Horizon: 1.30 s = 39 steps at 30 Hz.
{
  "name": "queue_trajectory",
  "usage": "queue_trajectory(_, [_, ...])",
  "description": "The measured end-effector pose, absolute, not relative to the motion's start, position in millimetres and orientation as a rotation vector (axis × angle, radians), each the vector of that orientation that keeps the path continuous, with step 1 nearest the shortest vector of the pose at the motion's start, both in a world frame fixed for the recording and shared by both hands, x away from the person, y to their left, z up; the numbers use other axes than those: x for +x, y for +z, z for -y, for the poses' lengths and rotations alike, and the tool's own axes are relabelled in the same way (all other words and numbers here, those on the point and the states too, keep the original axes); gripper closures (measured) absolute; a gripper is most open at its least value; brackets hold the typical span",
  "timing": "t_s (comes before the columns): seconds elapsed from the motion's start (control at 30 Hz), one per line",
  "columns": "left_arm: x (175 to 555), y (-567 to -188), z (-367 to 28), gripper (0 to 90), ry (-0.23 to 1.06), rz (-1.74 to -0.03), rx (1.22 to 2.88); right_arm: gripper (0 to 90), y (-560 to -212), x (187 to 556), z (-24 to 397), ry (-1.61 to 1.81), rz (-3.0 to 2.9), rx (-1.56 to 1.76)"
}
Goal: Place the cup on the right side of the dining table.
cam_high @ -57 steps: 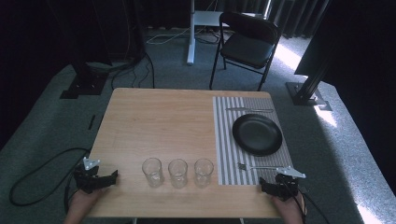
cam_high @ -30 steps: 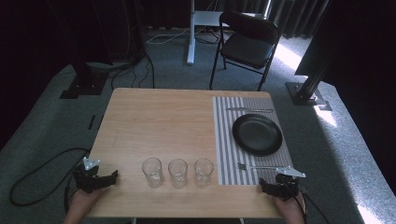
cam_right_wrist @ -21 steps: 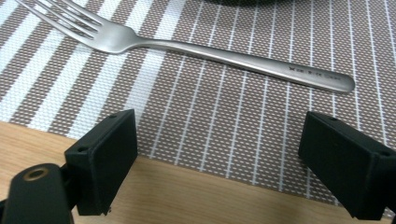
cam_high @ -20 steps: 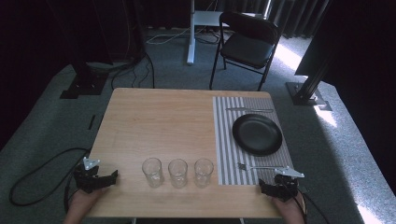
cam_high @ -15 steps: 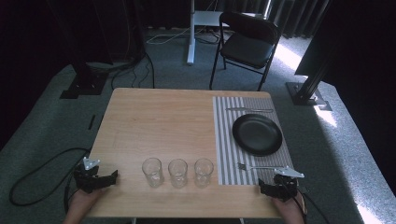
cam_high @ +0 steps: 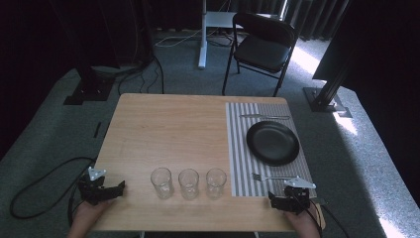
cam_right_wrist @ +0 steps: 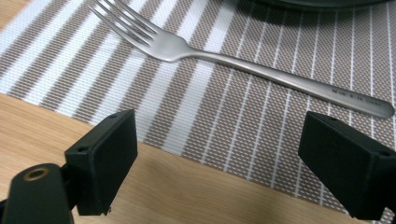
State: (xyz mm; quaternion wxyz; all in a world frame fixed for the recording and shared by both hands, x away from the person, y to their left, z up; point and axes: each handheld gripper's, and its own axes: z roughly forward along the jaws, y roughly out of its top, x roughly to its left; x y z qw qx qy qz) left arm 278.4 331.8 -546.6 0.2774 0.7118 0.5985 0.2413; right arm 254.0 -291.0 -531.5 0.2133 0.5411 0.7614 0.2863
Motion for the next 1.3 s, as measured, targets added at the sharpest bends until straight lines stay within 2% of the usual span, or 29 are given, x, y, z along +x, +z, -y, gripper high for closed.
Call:
queue_trajectory(1.23, [278.4, -546.6, -331.8, 0.6, 0.648, -1.607, 1.911, 11.5, -505.8, 245.7, 224.3, 1.062, -2.382, 1.164])
queue_trajectory(1.3, [278.4, -546.6, -331.8, 0.6, 0.648, -1.607, 1.911, 16.6, -504.8, 245.8, 219.7, 1.082, -2.39, 1.136])
